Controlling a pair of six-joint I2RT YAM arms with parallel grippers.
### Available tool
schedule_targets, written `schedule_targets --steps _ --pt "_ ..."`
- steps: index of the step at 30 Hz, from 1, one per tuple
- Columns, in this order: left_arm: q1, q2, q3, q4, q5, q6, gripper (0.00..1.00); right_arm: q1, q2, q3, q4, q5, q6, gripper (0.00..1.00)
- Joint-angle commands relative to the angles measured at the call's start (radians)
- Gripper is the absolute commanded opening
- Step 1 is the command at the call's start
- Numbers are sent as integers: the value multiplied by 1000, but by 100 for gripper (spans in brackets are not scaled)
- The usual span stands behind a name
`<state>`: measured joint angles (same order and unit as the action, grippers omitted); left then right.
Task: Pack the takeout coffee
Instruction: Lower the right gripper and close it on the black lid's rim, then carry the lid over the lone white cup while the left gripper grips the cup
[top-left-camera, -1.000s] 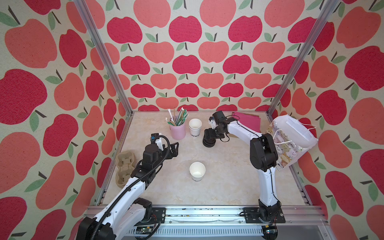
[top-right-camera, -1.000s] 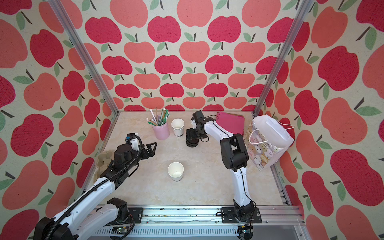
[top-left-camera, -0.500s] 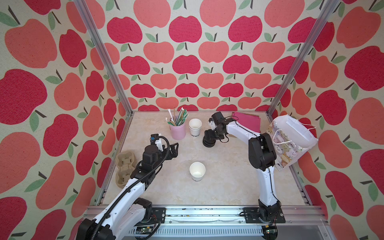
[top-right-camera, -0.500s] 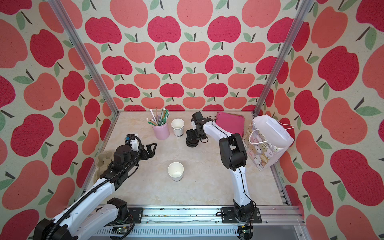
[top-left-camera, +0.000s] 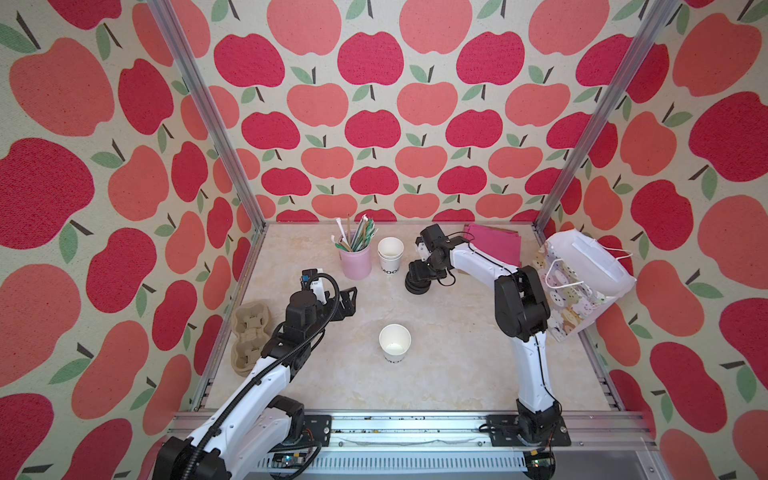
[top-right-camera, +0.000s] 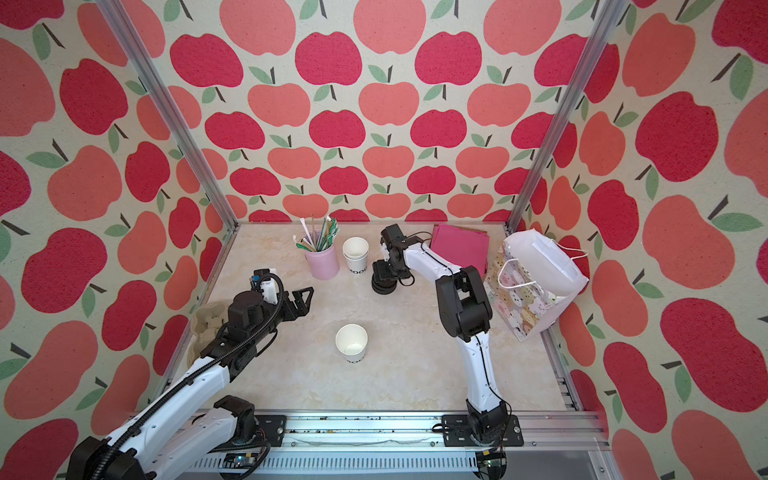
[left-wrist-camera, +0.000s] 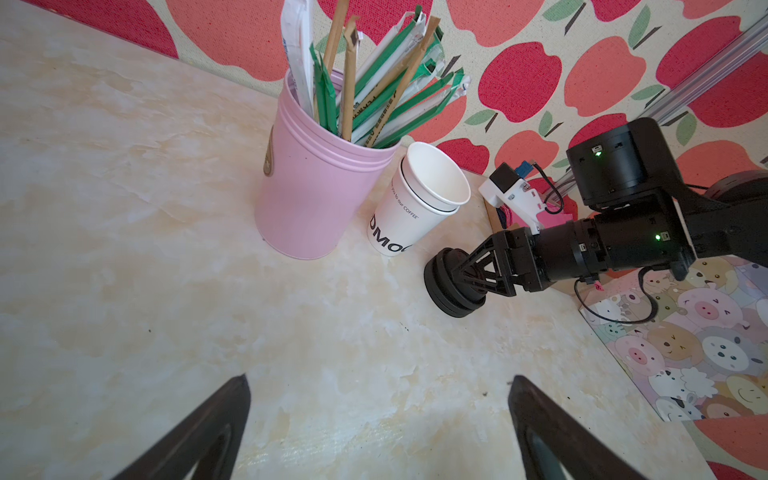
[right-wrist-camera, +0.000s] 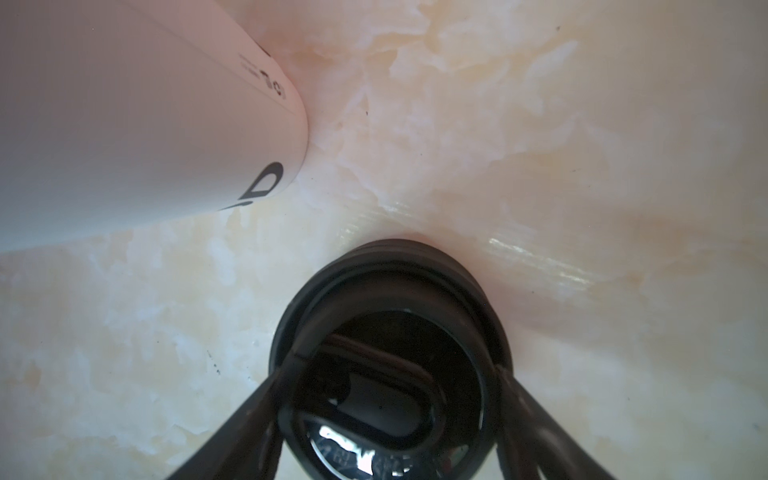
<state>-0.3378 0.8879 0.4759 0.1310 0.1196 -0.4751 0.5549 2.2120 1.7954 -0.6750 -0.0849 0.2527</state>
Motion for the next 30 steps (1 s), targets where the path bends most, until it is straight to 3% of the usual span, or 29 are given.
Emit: schedule_targets --steps 1,13,30 --pt "8 -15 -11 16 -2 17 99 8 31 21 -42 31 -24 73" --pt "8 -24 -10 8 -2 16 99 7 -57 -3 -6 0 -37 68" --pt "6 -37 -2 -5 31 17 99 44 -338 -108 -9 -8 -136 67"
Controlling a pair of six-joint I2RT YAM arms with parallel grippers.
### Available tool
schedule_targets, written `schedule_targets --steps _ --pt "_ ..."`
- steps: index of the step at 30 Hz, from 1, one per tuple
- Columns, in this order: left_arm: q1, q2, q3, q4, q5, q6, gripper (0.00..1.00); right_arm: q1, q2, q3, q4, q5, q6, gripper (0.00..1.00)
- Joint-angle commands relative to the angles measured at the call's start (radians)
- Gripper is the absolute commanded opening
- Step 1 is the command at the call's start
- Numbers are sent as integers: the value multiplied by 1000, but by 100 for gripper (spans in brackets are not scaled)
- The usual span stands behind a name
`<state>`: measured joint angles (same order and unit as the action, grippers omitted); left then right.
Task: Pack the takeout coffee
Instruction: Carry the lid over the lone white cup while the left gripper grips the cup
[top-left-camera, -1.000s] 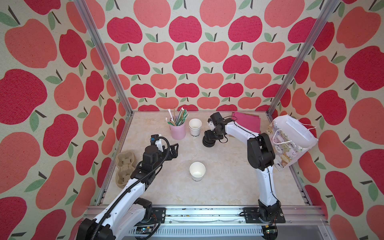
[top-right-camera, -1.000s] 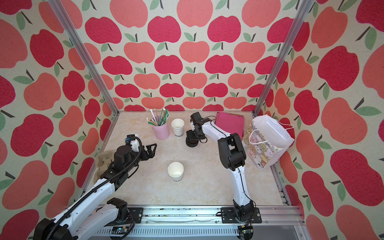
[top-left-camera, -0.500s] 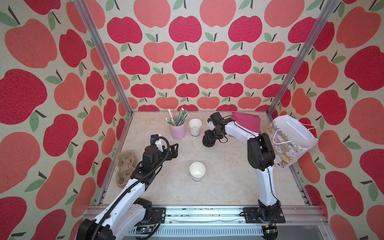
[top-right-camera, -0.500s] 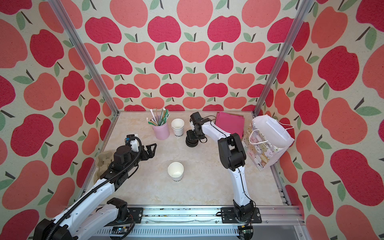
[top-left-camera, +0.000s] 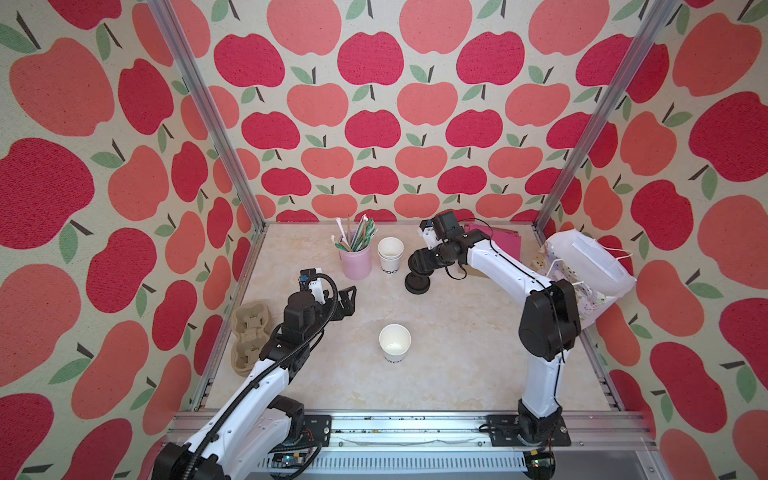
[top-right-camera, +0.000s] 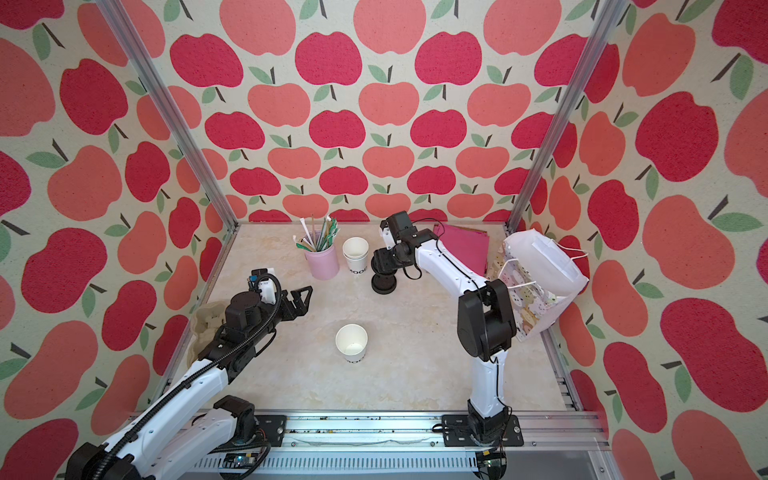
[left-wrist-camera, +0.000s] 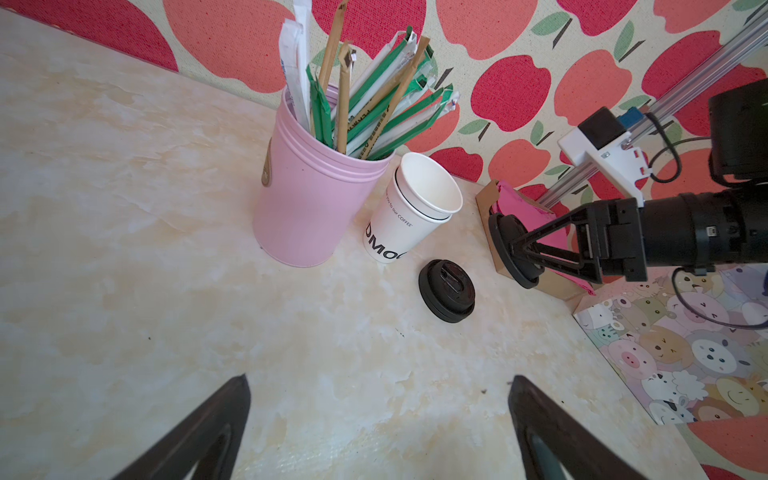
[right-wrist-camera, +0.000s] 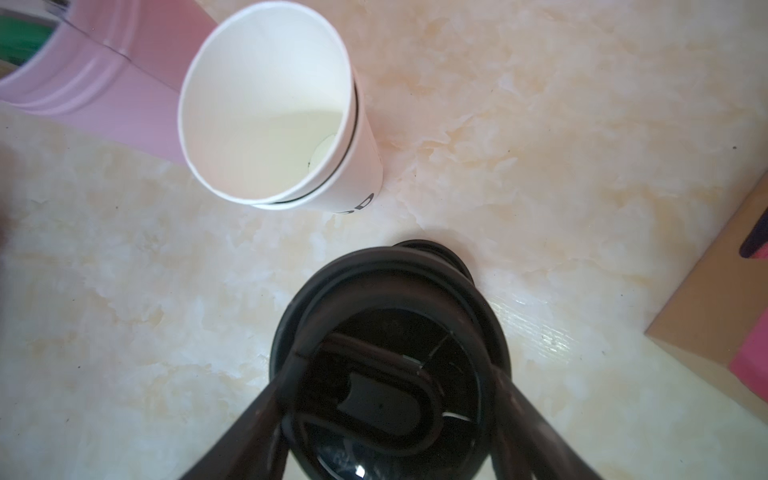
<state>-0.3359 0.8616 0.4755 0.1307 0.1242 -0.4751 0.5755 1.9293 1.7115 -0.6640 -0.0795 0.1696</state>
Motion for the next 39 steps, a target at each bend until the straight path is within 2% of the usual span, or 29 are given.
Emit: schedule_targets --steps 1,5,15,20,28,33,39 --pt "5 -9 0 -5 34 18 99 34 -76 -31 -26 -16 -65 67" --pt "5 7 13 -8 92 26 99 87 -159 -71 -55 -28 -117 67" --pt "6 47 54 -44 333 9 99 250 -328 -237 -72 -56 -226 67" --pt "0 34 78 -139 418 -68 99 316 -363 -293 -85 -91 -252 67" --pt "-63 -41 58 -273 462 -165 99 389 -400 -357 -110 -117 -262 67" --pt "-120 -71 -10 -243 477 -237 94 424 -409 -366 -127 -103 -261 67" --pt "-124 -60 -6 -215 503 -242 85 454 -382 -362 -136 -90 -262 67"
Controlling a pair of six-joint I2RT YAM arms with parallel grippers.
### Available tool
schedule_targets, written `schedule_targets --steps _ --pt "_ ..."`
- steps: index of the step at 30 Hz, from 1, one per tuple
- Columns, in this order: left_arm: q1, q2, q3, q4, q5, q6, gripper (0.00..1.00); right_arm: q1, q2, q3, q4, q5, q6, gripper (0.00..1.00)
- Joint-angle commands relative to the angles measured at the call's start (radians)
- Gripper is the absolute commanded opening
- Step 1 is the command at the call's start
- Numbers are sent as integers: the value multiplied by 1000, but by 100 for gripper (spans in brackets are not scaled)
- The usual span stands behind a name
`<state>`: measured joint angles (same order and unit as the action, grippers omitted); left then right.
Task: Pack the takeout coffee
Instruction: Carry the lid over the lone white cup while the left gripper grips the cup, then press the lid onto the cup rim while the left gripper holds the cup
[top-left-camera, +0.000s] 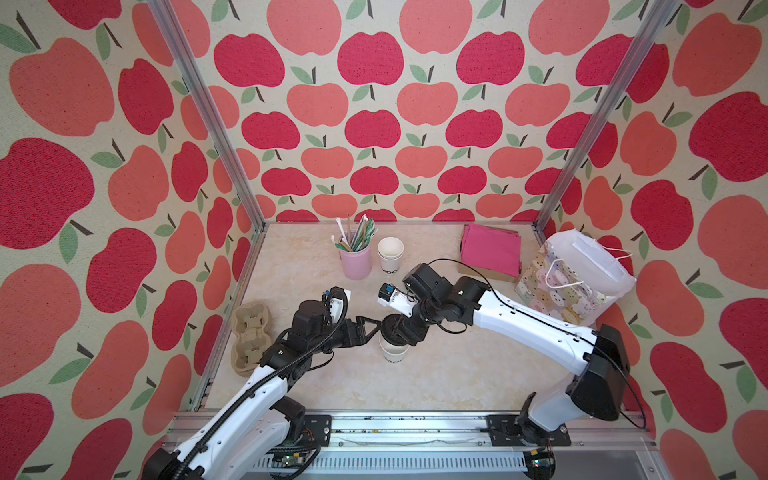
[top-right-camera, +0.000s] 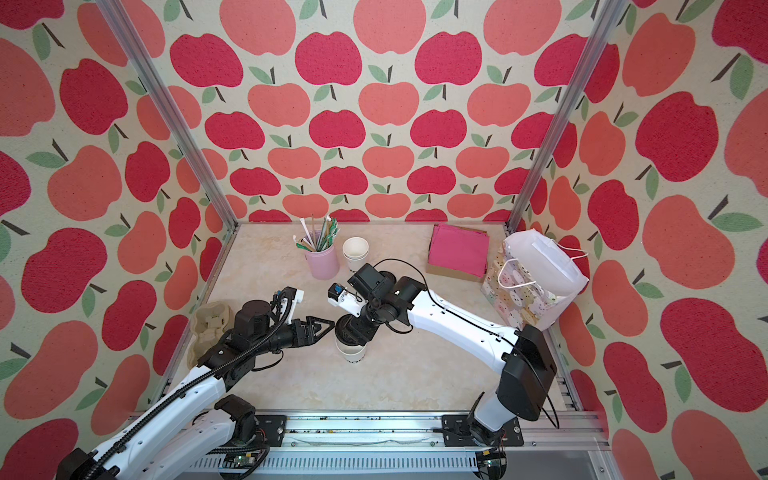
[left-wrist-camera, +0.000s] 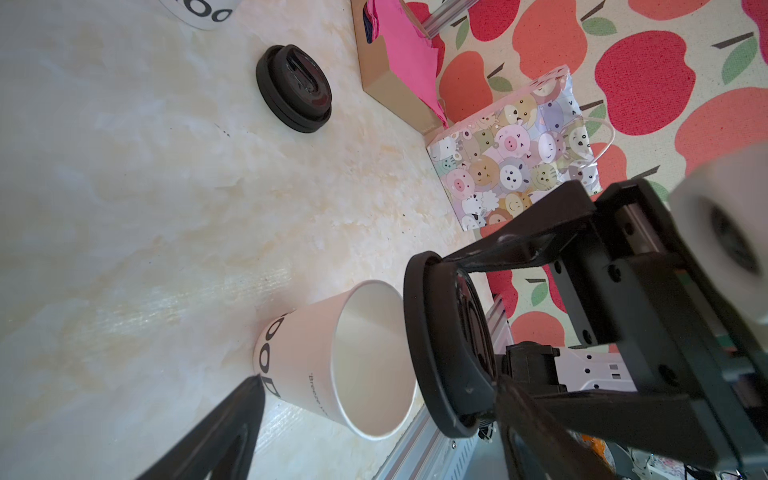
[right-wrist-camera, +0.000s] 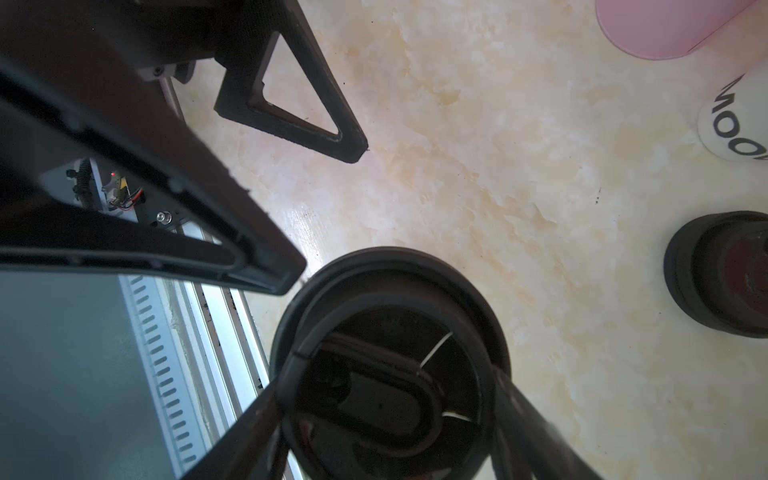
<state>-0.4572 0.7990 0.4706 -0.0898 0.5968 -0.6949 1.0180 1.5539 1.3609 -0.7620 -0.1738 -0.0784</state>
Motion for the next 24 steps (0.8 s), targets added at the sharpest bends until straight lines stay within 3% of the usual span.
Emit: schedule_targets --steps 1,5,12,24 --pt "-3 12 -3 17 35 -29 82 15 0 -11 -40 9 -15 67" --pt "-16 45 -10 41 46 -52 70 26 18 -8 -48 20 -17 67" --pt "-41 28 -32 33 16 -58 64 40 38 -14 -53 45 -20 67" --pt "-53 55 -15 -2 -3 -22 63 57 77 -25 -52 82 -20 67"
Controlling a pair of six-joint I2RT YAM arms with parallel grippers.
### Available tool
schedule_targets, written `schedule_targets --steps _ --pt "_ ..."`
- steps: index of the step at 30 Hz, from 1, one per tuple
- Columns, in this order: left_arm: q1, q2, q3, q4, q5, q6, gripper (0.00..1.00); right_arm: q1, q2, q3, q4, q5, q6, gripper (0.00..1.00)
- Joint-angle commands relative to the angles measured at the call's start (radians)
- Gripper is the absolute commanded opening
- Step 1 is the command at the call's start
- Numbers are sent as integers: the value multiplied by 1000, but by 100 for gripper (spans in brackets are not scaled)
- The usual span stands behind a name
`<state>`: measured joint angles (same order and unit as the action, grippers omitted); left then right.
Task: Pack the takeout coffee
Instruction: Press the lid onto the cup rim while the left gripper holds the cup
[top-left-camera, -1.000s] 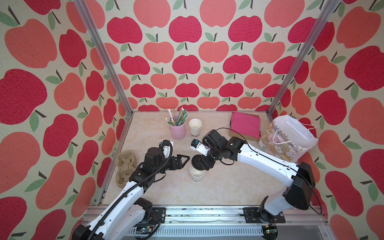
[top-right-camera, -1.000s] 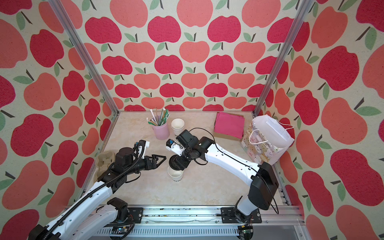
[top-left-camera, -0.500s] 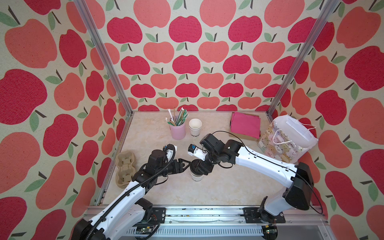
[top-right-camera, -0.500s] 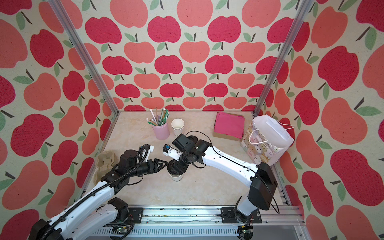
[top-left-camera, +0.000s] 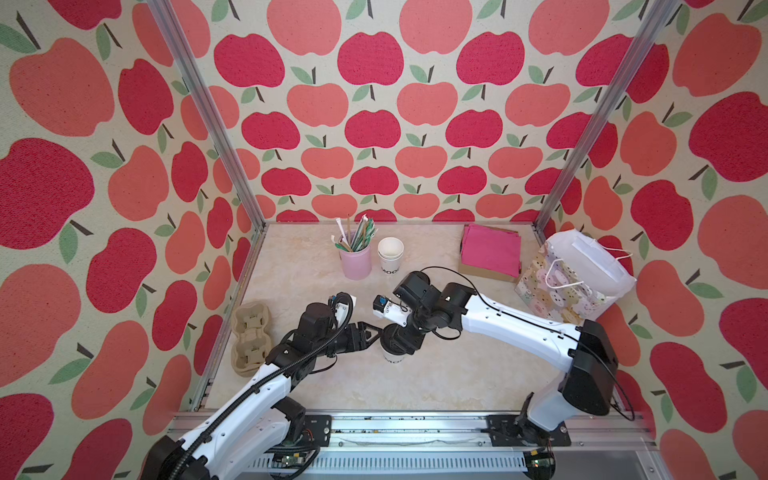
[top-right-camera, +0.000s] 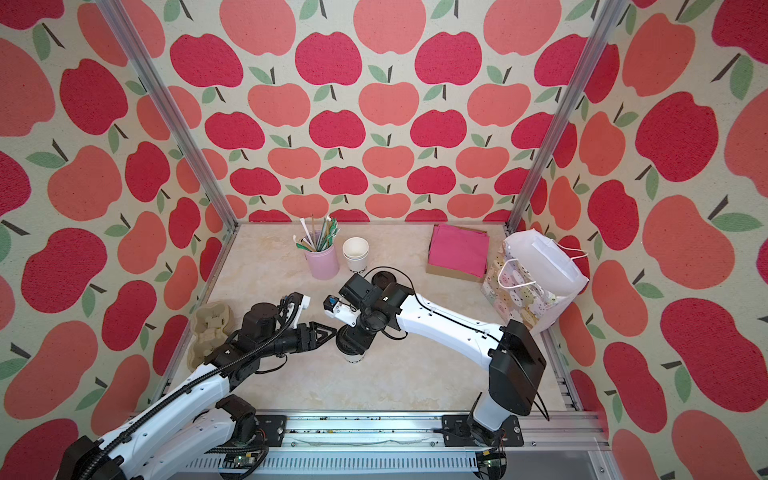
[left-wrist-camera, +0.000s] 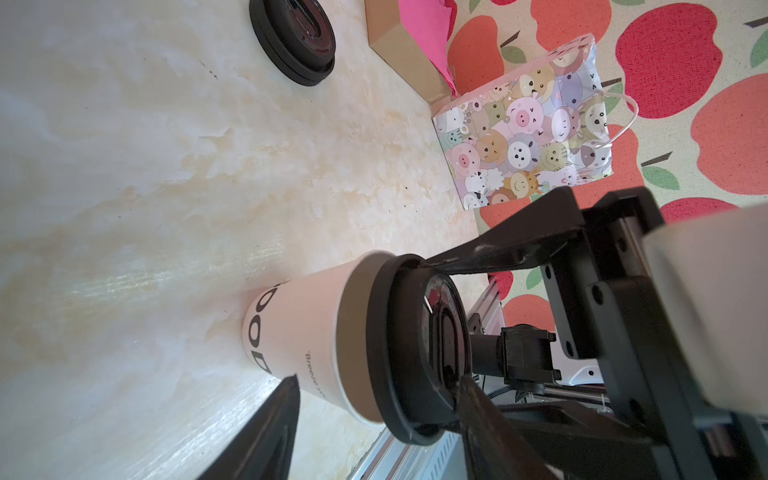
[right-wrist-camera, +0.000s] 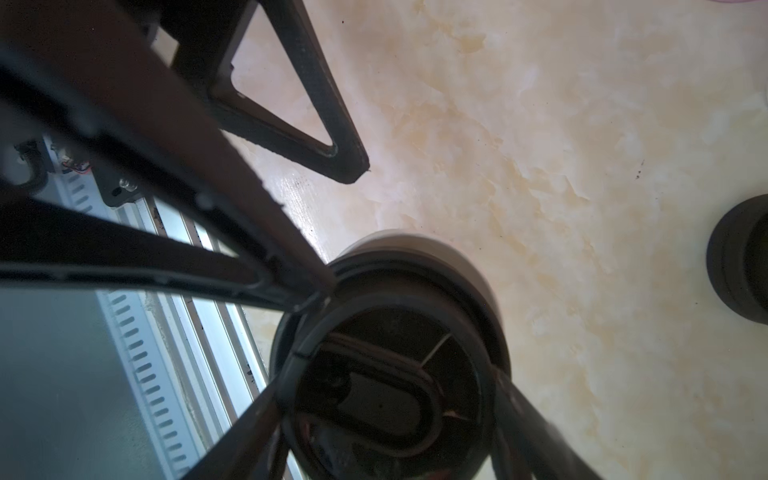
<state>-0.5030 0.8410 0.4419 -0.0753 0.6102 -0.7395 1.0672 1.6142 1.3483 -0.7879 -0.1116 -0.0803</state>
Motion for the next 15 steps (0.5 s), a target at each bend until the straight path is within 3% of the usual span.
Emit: schedule_targets --steps 1,15 --pt "-8 17 12 -15 -19 21 64 8 20 -12 -26 22 -17 67" --pt "-17 67 15 23 -22 22 66 17 36 -15 -4 36 -3 67"
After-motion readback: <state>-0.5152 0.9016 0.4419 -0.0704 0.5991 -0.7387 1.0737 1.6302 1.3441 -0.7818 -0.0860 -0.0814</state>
